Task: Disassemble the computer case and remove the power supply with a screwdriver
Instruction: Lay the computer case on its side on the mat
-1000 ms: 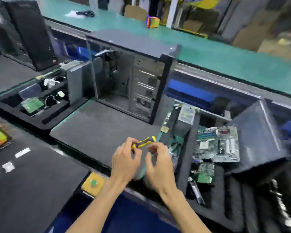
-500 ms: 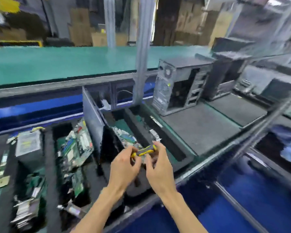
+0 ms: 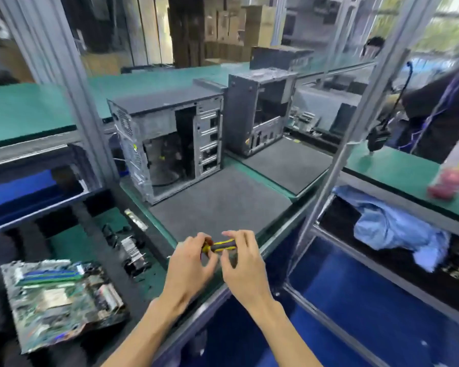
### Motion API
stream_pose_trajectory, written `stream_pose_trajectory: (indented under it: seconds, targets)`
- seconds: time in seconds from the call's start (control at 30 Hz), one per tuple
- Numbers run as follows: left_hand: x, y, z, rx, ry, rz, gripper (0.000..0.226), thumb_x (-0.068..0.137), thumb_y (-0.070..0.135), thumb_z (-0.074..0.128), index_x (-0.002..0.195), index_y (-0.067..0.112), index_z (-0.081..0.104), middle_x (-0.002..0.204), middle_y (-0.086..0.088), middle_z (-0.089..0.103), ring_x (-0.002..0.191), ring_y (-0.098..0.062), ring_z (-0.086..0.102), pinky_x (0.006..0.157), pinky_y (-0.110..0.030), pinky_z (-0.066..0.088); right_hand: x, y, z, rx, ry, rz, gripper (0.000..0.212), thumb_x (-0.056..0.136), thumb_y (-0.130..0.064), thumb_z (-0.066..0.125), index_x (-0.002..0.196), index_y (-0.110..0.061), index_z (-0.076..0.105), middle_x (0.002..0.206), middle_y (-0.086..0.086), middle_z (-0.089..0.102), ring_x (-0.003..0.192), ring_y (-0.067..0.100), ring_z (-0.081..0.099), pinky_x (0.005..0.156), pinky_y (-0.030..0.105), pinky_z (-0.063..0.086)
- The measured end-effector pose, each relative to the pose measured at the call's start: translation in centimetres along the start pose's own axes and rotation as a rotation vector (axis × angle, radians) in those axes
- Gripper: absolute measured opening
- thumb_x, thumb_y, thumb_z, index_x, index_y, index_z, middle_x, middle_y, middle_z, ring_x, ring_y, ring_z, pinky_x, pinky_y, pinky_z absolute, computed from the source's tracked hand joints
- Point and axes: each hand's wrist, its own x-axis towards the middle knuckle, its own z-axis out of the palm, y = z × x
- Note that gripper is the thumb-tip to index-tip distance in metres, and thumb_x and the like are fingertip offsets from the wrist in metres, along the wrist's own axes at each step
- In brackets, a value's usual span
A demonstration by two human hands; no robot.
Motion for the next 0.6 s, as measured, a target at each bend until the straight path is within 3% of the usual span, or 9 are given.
stream_pose_trajectory:
  seconds: [0.23,0.43,0.6]
  targets:
    - [7.3,1.3,4.8,-0.018,-0.032,0.006,0.021,0.082,0.018,0.067,0.095,0.029,0.054,0.081,0.021,0.047,0.083,-0.005,0.045,0.072,-0.026,0.038,7.4,5.7,-2.1,-0.054,-0.029,-0.029,0.021,0.095,-0.026,0.062,0.114,-0.030,0.056,0.113,-0.019,0.046,0.106,0.004,0.055,0.079,0.024,0.054]
    - [13.8,-2.5,7.2,-0.015,-0.029,-0.014,0.022,0.078,0.017,0.065,0.096,0.026,0.056,0.081,0.025,0.045,0.092,0.006,0.042,0.074,-0.032,0.044,14.9,9.0,1.1,-0.168,-0.179,-0.043,0.023,0.098,-0.030,0.055,0.121,-0.029,0.057,0.112,-0.015,0.050,0.105,0.006,0.046,0.080,0.029,0.053]
    - [19.0,-5.8,8.9,-0.019,-0.039,-0.043,0.020,0.078,0.016,0.064,0.095,0.026,0.056,0.080,0.027,0.044,0.081,-0.005,0.042,0.075,-0.034,0.044,21.1,10.7,3.4,-0.228,-0.258,-0.040,0.016,0.099,-0.028,0.053,0.114,-0.028,0.056,0.108,-0.013,0.050,0.101,0.007,0.047,0.075,0.029,0.051]
